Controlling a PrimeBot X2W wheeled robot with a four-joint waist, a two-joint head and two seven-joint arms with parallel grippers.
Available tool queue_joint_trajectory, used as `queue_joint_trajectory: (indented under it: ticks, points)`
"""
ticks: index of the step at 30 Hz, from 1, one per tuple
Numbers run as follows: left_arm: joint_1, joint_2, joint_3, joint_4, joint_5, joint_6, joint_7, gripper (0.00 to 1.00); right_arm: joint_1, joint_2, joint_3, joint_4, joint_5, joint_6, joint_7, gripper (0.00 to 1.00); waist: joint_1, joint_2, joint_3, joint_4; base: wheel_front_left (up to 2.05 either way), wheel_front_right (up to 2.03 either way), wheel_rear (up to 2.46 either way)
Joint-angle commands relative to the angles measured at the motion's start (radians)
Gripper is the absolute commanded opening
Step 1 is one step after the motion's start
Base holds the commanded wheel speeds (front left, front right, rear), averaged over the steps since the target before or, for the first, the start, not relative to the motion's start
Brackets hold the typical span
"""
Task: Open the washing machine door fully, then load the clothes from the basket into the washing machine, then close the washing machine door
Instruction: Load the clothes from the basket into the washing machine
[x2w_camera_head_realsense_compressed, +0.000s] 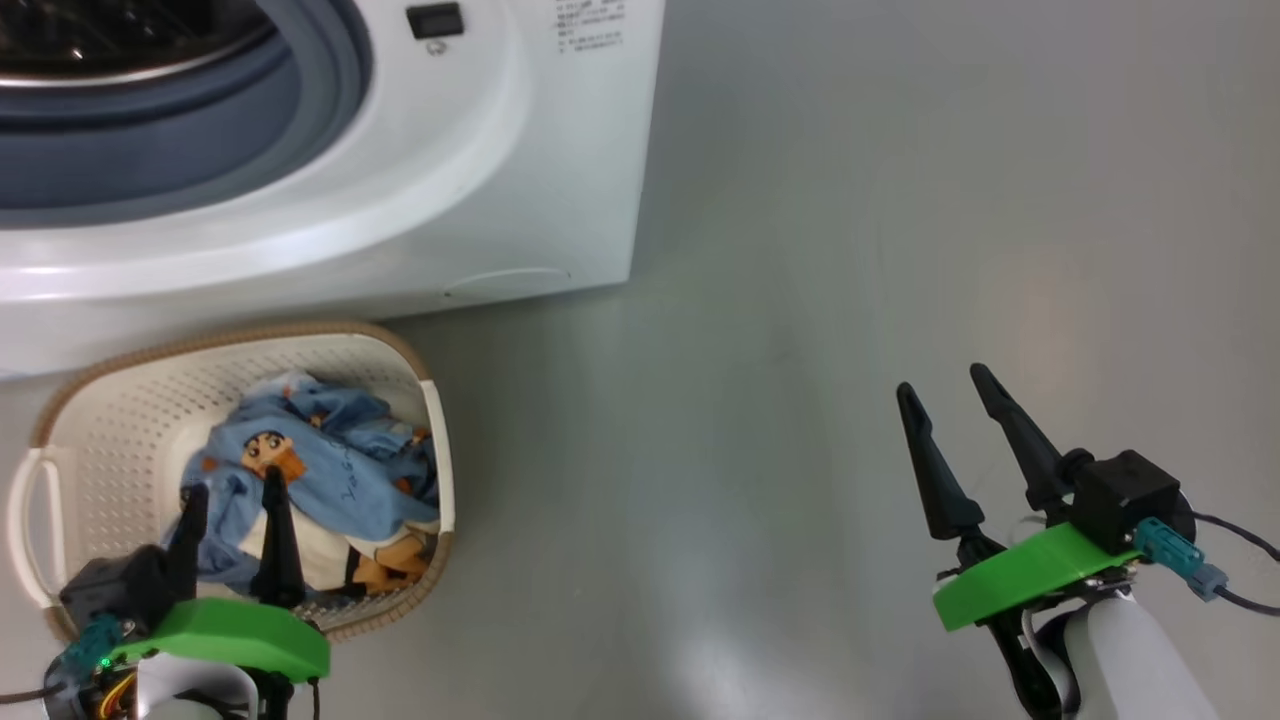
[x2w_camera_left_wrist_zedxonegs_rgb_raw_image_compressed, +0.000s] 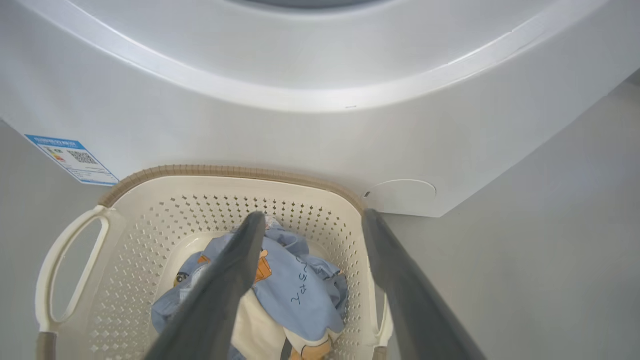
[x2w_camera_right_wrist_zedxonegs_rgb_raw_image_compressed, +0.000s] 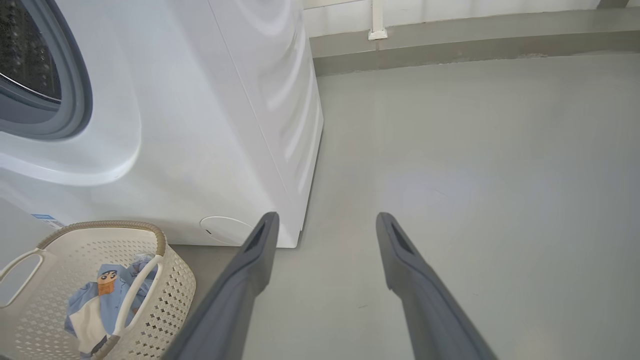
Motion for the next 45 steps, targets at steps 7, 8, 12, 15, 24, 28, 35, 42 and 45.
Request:
queue_joint_trajectory:
  ticks: [7, 8, 12, 15, 24, 28, 35, 42, 45]
  points:
    - [-0.082, 0.03, 0.066, 0.107, 0.031, -0.028, -0.006, 1.0, -0.042, 0.01, 0.044, -0.033, 0.011, 0.003, -0.008, 1.0, -0.0001, -0.0001, 0.145, -0.054, 0.0, 0.0, 0.0]
    - [-0.094, 0.035, 0.065, 0.123, 0.031, -0.031, -0.006, 1.0, -0.045, 0.012, 0.046, -0.032, 0.012, 0.003, -0.008, 1.0, -0.0001, -0.0001, 0.158, -0.058, 0.0, 0.0, 0.0]
    - [-0.144, 0.063, 0.059, 0.196, 0.028, -0.037, -0.006, 1.0, -0.064, 0.023, 0.059, -0.033, 0.02, 0.003, -0.008, 1.0, -0.0001, -0.0001, 0.211, -0.08, 0.0, 0.0, 0.0]
    - [-0.179, 0.086, 0.059, 0.246, 0.019, -0.039, -0.006, 1.0, -0.078, 0.031, 0.069, -0.039, 0.027, 0.003, -0.008, 1.0, -0.0001, -0.0001, 0.244, -0.095, 0.0, 0.0, 0.0]
    - [-0.285, 0.163, 0.059, 0.422, 0.012, -0.037, -0.006, 1.0, -0.106, 0.047, 0.081, -0.046, 0.041, 0.003, -0.008, 1.0, -0.0001, -0.0001, 0.323, -0.131, 0.0, 0.0, 0.0]
    - [-0.34, 0.201, 0.077, 0.503, 0.009, -0.014, -0.006, 1.0, -0.116, 0.052, 0.101, -0.047, 0.06, 0.003, -0.008, 1.0, -0.0001, -0.0001, 0.354, -0.153, 0.0, 0.0, 0.0]
    - [-0.397, 0.222, 0.088, 0.59, -0.006, 0.013, 0.022, 1.0, -0.125, 0.056, 0.113, -0.043, 0.075, 0.003, -0.008, 1.0, -0.0001, -0.0001, 0.377, -0.172, 0.0, 0.0, 0.0]
    - [-0.459, 0.249, 0.099, 0.651, -0.025, 0.038, 0.068, 1.0, -0.124, 0.057, 0.119, -0.038, 0.088, 0.003, -0.008, 1.0, -0.0001, -0.0001, 0.398, -0.191, 0.0, 0.0, 0.0]
    - [-0.484, 0.256, 0.1, 0.674, -0.032, 0.048, 0.094, 1.0, -0.124, 0.057, 0.121, -0.04, 0.097, 0.003, -0.008, 1.0, -0.0001, -0.0001, 0.407, -0.195, 0.0, 0.0, 0.0]
